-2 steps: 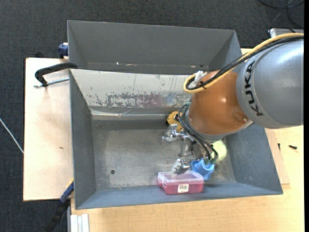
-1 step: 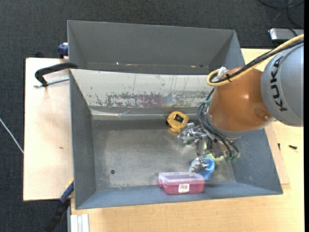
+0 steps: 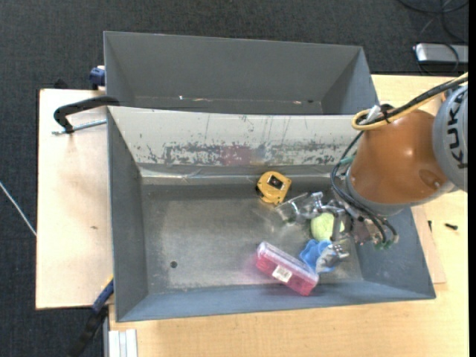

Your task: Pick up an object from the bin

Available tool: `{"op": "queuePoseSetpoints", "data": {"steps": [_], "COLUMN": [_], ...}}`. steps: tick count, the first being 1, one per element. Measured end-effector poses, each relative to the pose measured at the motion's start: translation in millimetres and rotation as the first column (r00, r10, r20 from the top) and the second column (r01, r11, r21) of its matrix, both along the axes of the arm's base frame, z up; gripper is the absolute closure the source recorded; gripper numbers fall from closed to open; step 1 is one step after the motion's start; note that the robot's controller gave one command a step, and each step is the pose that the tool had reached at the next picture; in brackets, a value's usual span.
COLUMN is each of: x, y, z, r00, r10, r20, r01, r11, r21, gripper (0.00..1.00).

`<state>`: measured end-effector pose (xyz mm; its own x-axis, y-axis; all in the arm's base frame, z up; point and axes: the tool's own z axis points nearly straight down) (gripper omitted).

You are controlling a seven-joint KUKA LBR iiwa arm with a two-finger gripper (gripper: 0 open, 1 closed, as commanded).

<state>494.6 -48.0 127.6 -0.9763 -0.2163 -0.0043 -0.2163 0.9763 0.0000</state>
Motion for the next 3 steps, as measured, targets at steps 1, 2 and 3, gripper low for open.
{"op": "queuePoseSetpoints", "data": {"steps": [1,2,3], "x": [0.1,0.2,0.1], "y": [-35.7,-34.5,-31.9], "z": [-55.0,-55.1,-55.0], "r00": [0.999,0.986,0.983], "r10": [0.037,0.166,0.185], "r20": [-0.002,0.0,0.0], "r01": [-0.037,-0.166,-0.185], "r11": [0.999,0.986,0.983], "r21": [-0.001,-0.006,-0.005], "gripper": [0.0,1.0,1.0]}}
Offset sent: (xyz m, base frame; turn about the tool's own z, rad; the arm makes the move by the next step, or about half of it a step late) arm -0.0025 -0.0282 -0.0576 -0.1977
